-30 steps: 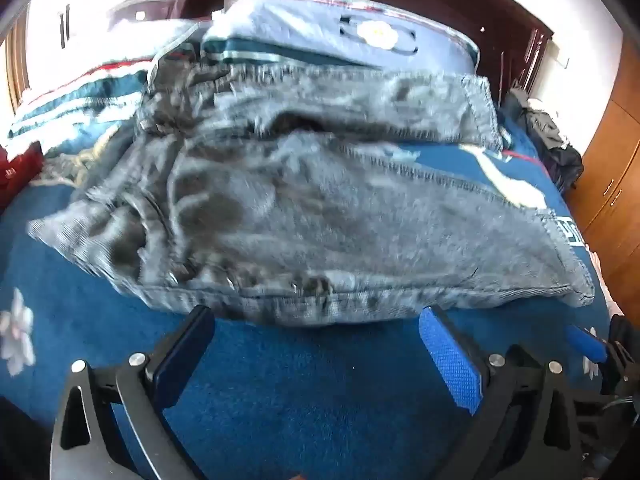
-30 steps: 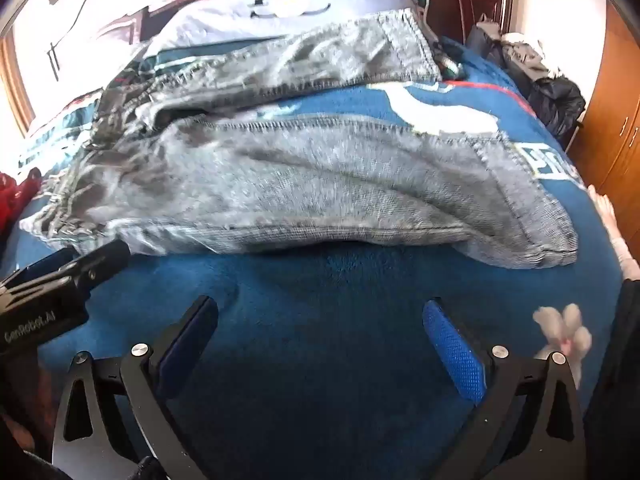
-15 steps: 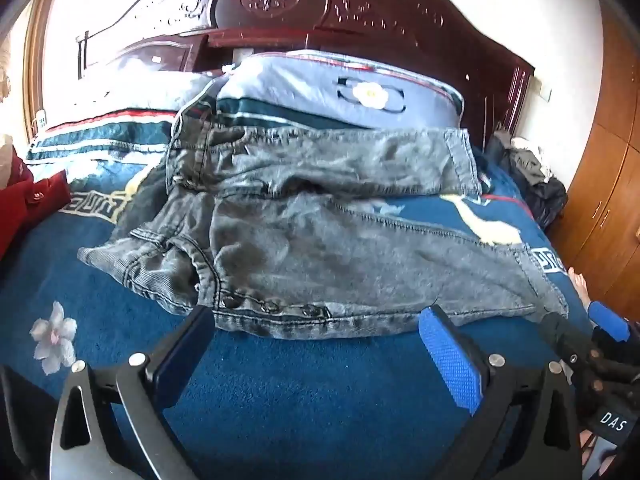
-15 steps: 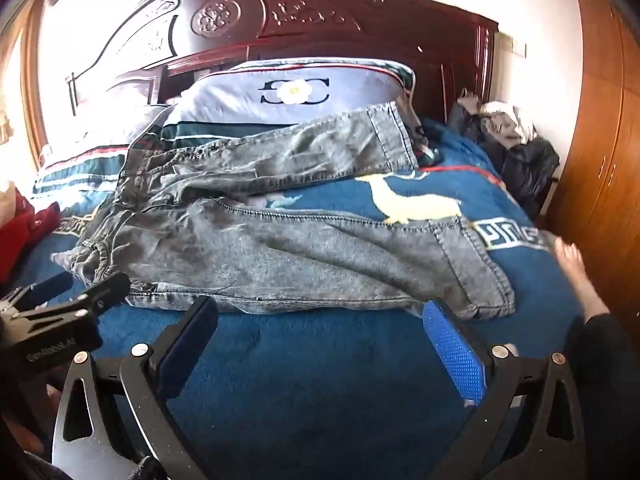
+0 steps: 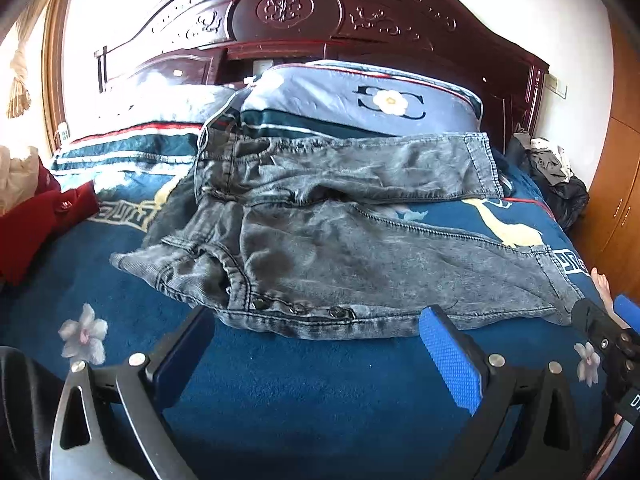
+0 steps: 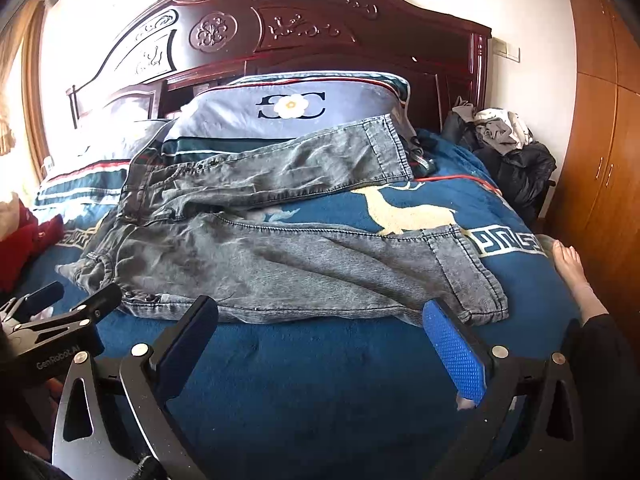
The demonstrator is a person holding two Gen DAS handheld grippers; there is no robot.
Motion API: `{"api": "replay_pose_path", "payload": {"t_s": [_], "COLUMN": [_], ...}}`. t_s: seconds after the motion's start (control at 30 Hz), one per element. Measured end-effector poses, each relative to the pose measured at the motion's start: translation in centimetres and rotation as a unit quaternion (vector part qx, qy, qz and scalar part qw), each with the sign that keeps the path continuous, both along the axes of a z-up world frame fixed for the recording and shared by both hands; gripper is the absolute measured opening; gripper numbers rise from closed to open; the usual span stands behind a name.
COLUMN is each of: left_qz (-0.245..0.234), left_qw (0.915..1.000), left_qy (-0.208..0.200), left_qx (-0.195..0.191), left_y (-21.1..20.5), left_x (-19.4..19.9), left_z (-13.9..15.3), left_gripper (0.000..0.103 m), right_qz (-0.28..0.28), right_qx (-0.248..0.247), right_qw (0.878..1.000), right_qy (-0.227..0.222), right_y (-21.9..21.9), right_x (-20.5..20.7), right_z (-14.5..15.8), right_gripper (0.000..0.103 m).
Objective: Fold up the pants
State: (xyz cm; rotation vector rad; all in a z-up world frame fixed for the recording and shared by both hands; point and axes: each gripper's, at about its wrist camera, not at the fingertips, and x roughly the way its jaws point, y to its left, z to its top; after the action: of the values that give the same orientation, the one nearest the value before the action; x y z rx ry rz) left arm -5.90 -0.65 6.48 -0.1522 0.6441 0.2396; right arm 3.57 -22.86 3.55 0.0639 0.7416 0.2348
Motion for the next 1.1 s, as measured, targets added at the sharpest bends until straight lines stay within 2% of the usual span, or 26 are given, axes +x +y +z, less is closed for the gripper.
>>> {"api": "replay_pose_path", "payload": {"t_s": [0.53,1.1], "left_qz": [-0.014,-0.019], "left_qw": [0.999,0.9982], "left_qy": [-0.042,-0.056], "left_qx": [0.009,0.012], "left_y": [-0.3,-0.2], "left_x": [-0.8,-1.2], "left_z": [1.3,1.5], "left_gripper": [0.103,0.103], "right_qz": [-0.003,-0.005], "right_qx": [0.003,0.001], "right_qw": [1.0,1.0], "right_qy": [0.001,0.016], "right_y": [-0.2,-0.3], "right_x": [0.0,0.4], "right_z": [0.0,-0.5], "right_gripper": [0.103,0.103]}}
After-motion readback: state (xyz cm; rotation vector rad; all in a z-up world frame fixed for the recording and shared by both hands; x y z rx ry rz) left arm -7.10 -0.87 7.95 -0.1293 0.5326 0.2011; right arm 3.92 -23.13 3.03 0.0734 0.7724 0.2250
